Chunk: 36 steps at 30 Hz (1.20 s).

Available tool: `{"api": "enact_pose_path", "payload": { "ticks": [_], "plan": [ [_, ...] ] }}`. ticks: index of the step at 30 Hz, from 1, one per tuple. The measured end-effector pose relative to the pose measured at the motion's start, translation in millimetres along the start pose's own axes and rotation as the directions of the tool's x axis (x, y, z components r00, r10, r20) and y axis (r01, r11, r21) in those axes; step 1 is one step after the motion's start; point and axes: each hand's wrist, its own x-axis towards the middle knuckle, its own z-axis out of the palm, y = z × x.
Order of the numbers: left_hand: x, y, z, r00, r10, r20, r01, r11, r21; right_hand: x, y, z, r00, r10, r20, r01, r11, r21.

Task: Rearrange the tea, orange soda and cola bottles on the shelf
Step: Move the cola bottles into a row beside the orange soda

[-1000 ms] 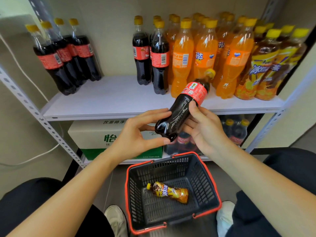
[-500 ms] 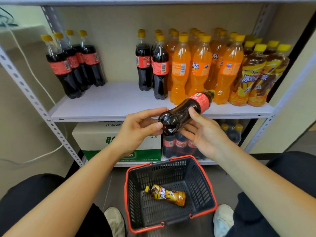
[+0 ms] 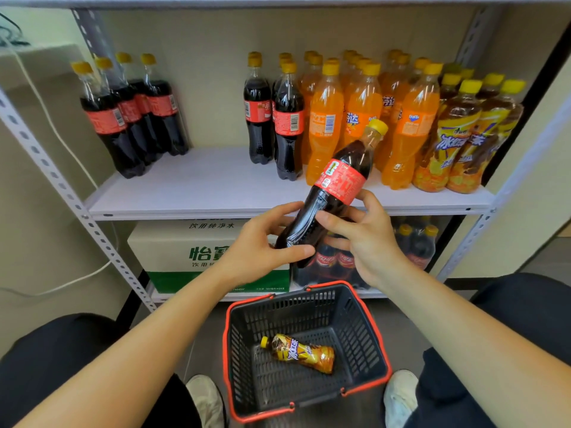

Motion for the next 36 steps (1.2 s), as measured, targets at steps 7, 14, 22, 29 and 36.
{"api": "enact_pose_path", "payload": {
  "ticks": [7, 14, 22, 29, 36],
  "plan": [
    [6.3, -15.1, -6.6, 1.0, -0.005, -0.018, 0.006, 0.998, 0.055, 9.4, 1.3, -1.3, 0.99, -0.056, 0.133, 0.083, 0.974, -0.213],
    [13.9, -21.2, -10.4, 0.999, -0.035, -0.005, 0.035, 0.997, 0.068, 13.3, 4.9, 2.1, 0.976, -0.023, 0.218, 0.052, 0.99, -0.13],
    [20.5, -28.7, -22.5, 0.999, -0.017, -0.038, 0.011, 0.99, -0.139, 20.5, 5.6, 14.7, 0.932, -0.095, 0.35, 0.162, 0.972, -0.17],
    [33.2, -37.2, -39.3, 0.981, -0.02, -0.195, -0.011, 0.988, -0.157, 51.4, 13.6, 22.2, 0.932, -0.216, 0.291, 0.286, 0.932, -0.225],
    [55.2, -40.0, -63.7, 0.886, -0.077, -0.457, -0.018, 0.979, -0.201, 86.0, 48.6, 7.7, 0.912, -0.232, 0.338, 0.41, 0.5, -0.763]
  ]
}}
